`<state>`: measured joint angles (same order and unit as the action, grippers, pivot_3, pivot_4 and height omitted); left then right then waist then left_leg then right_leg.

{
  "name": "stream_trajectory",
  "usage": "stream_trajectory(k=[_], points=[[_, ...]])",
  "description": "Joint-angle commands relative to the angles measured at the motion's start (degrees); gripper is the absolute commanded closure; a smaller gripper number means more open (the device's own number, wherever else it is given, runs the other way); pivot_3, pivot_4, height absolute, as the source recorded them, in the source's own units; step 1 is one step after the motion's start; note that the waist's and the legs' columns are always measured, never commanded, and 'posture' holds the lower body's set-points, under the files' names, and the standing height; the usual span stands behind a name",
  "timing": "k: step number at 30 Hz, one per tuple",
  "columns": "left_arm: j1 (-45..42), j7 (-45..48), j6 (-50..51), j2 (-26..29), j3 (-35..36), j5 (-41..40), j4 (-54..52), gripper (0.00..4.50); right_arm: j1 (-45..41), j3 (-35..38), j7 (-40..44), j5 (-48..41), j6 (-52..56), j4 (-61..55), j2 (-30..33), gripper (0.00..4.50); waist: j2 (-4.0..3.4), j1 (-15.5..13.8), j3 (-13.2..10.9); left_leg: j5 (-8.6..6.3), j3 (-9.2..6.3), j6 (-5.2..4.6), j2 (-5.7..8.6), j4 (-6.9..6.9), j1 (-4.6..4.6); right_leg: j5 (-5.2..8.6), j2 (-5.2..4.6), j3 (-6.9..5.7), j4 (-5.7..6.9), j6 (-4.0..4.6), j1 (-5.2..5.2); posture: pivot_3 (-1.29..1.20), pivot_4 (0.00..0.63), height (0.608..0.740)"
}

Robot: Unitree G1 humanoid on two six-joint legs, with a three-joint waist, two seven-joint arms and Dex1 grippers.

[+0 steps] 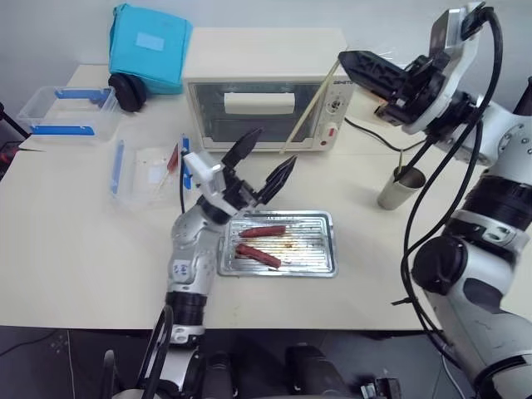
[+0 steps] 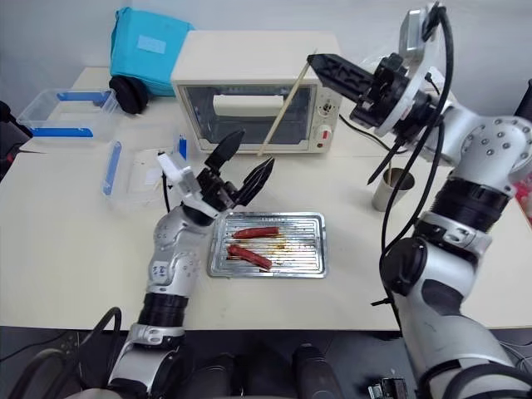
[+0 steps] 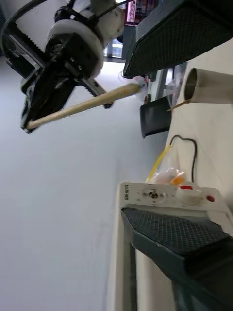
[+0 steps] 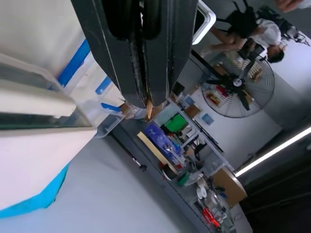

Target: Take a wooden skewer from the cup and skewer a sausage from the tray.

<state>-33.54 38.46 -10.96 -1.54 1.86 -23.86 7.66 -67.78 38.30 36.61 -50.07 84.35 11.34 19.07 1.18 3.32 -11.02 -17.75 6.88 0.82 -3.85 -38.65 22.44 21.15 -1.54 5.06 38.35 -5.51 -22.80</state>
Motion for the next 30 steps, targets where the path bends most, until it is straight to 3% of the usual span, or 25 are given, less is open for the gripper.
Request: stream_trajectory(k=[1,3,6,19,30], points=[[-3.1,-1.3,-2.2,-2.6,-0.8,-0.3,-0.2,0.0,-0.1,4.0,-5.7,-5.5,1.7,-4.5,-1.9,4.48,0.0,0.0,0.0,0.0,0.0,0.0,0.0,-0.01,0.0,0.0,0.01,0.0,-0.04,0.0,0.0,0.0,0.15,0.74],[-3.9,-1.6,-2.4,-3.6,-1.2,-0.6,-0.2,0.0,0.2,4.8,-8.1,-7.3,1.9,-5.3,-2.7,4.48,0.0,0.0,0.0,0.0,0.0,0.0,0.0,0.0,0.0,0.0,0.03,0.0,-0.08,0.0,0.0,0.0,0.15,0.74],[-4.2,-1.8,-2.1,-4.3,-1.6,-0.8,-1.0,0.58,0.9,4.7,-10.5,-9.5,1.3,-6.0,-3.0,4.5,0.0,0.1,0.0,0.0,0.03,0.0,0.0,0.03,-0.02,0.0,0.06,0.0,-0.23,0.0,0.0,0.0,0.15,0.74],[-4.7,-2.5,-1.5,-5.0,-1.9,-1.3,-1.3,4.46,3.4,2.2,-17.0,-19.1,-1.5,-5.9,-2.5,4.5,0.0,0.1,0.0,0.0,0.03,0.0,0.0,0.05,-0.02,0.0,0.06,0.02,-0.28,0.0,0.0,0.0,0.15,0.74],[-3.7,-3.3,0.0,-5.1,-2.4,-1.9,-2.9,4.49,7.0,-1.7,-19.9,-26.2,-4.4,-6.4,-0.6,4.5,0.0,0.1,0.0,0.0,0.03,0.0,-0.01,0.12,-0.01,0.0,0.06,0.03,-0.36,0.0,0.0,0.0,0.15,0.74]])
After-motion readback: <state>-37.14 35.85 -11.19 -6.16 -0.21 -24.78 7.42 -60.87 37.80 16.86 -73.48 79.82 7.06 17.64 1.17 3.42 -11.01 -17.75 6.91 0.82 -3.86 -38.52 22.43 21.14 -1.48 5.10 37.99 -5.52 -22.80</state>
